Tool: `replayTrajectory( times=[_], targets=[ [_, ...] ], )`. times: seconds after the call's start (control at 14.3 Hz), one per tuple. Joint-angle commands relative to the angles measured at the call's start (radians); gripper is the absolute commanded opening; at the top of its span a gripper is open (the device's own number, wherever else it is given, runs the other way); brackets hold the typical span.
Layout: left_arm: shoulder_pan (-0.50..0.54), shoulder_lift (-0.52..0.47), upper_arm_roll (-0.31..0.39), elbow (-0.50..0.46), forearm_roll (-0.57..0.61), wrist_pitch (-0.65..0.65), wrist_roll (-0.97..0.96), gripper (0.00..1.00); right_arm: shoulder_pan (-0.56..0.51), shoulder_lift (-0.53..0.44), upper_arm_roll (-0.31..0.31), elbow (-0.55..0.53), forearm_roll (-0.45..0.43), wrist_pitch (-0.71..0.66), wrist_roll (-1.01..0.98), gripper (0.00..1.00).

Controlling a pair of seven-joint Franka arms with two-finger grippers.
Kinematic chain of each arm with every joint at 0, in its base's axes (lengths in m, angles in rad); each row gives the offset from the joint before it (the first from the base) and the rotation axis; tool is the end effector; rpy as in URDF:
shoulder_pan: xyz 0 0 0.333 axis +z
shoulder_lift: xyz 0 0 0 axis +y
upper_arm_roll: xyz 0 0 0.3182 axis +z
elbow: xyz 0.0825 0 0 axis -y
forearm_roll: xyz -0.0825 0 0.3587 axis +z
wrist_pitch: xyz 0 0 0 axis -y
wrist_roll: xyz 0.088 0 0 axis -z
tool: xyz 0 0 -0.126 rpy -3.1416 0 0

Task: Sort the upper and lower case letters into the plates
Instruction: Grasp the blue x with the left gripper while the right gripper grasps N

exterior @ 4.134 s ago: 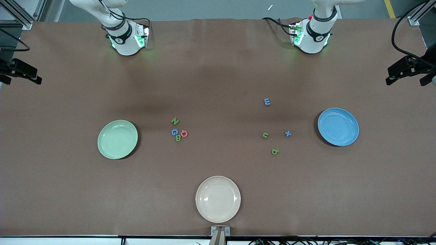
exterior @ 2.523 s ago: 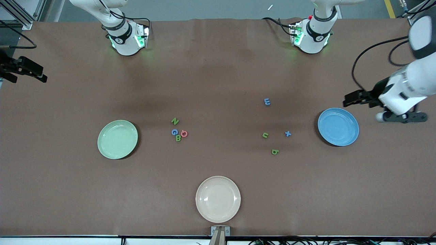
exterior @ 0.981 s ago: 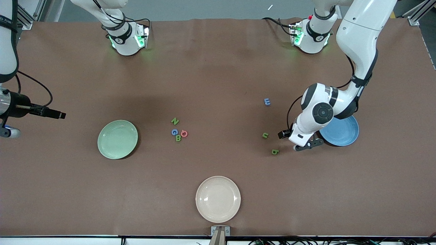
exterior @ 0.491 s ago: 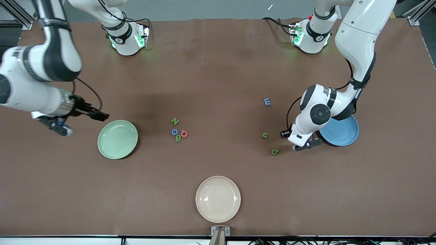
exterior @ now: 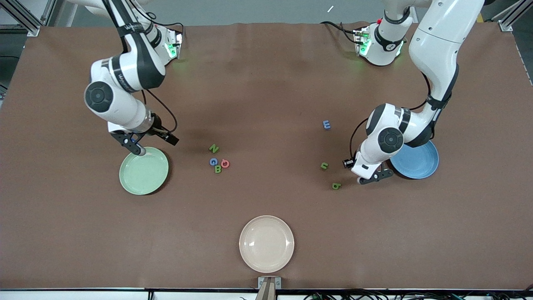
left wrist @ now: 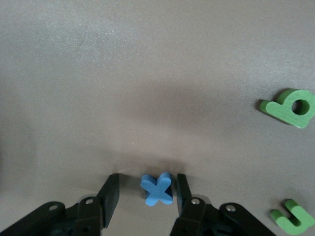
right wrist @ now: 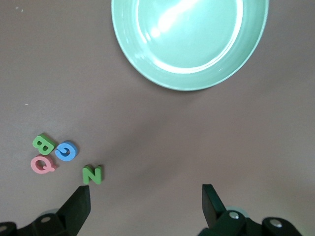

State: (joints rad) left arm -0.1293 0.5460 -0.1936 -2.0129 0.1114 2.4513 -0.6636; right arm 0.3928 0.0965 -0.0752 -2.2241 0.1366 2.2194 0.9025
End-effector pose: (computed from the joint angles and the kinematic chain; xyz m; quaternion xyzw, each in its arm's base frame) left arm 0.5482 -0.1815 0.1787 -0.9894 -0.1364 0.0496 0.0070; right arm 0.4792 0.1644 0.3239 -0.9416 0.3294 0.0690 0.0111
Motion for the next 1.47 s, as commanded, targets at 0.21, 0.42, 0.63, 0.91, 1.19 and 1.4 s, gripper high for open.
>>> replayTrajectory(
  times=[0.21, 0.42, 0.63, 0.91, 1.19, 1.4],
  targets=[
    [-0.007, 0.011, -0.003, -0.003, 0.021, 0.034, -0.03, 0.53, 0.112, 0.158, -0.009, -0.029, -0.003, 0.259, 0.13, 1.0],
    [-0.007, 0.019, -0.003, -0.003, 0.021, 0.054, -0.028, 0.42, 0.159, 0.251, -0.008, -0.014, 0.008, 0.357, 0.173, 1.0],
    [-0.009, 0.019, -0.003, -0.003, 0.021, 0.06, -0.028, 0.29, 0.198, 0.293, -0.008, 0.001, 0.008, 0.367, 0.204, 0.99],
    [-0.013, 0.005, -0.003, 0.003, 0.021, 0.06, -0.011, 0.17, 0.23, 0.336, -0.008, 0.046, 0.008, 0.367, 0.251, 0.98],
    [0.017, -0.078, -0.001, 0.002, 0.021, 0.017, 0.099, 0.16, 0.244, 0.368, -0.008, 0.069, 0.006, 0.37, 0.26, 0.9],
    [0.08, -0.162, -0.003, -0.009, 0.022, -0.105, 0.246, 0.16, 0.244, 0.394, -0.008, 0.089, 0.006, 0.368, 0.26, 0.83]
  ],
)
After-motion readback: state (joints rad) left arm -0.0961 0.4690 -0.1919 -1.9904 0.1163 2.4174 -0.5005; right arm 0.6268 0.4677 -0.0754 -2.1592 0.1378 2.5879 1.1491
